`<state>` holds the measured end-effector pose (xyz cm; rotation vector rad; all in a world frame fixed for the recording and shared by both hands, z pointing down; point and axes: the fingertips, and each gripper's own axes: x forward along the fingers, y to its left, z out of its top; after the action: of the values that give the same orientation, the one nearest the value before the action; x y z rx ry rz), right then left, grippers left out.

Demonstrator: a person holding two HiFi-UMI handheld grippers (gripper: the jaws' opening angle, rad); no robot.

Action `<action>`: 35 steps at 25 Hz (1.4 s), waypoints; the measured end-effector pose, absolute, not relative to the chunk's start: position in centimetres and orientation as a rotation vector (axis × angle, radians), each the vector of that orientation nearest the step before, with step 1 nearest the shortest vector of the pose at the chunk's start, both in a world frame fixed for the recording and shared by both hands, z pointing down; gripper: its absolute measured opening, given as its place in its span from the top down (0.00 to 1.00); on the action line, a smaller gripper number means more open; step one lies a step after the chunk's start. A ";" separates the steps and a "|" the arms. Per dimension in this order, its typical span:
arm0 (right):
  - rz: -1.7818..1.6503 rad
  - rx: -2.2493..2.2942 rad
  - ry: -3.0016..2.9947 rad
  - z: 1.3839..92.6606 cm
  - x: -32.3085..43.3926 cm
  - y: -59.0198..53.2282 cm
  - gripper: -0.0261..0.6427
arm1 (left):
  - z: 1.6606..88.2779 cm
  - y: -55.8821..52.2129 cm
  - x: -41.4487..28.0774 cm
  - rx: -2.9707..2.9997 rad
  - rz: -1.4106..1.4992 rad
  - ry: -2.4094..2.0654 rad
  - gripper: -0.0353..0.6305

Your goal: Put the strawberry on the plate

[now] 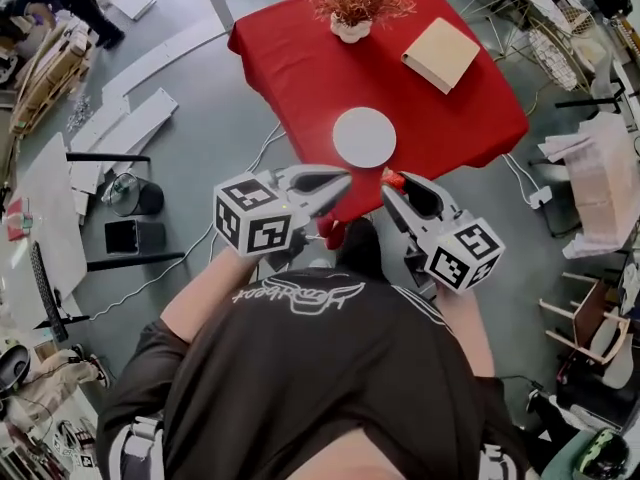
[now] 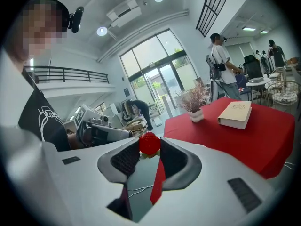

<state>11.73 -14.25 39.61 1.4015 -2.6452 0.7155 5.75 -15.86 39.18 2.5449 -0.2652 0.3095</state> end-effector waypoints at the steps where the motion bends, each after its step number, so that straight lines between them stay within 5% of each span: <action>1: 0.720 1.385 -2.651 39.7 11.9 -14.9 0.77 | 39.2 -16.4 5.8 2.540 0.307 -0.281 0.94; 35: 0.818 1.017 -2.581 48.2 13.9 -28.7 0.77 | 47.4 -28.0 7.8 2.262 0.334 -0.579 0.94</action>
<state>13.90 -28.73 48.24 1.0173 -2.5810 0.8184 7.83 -28.00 47.38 2.2620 -0.5787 0.3344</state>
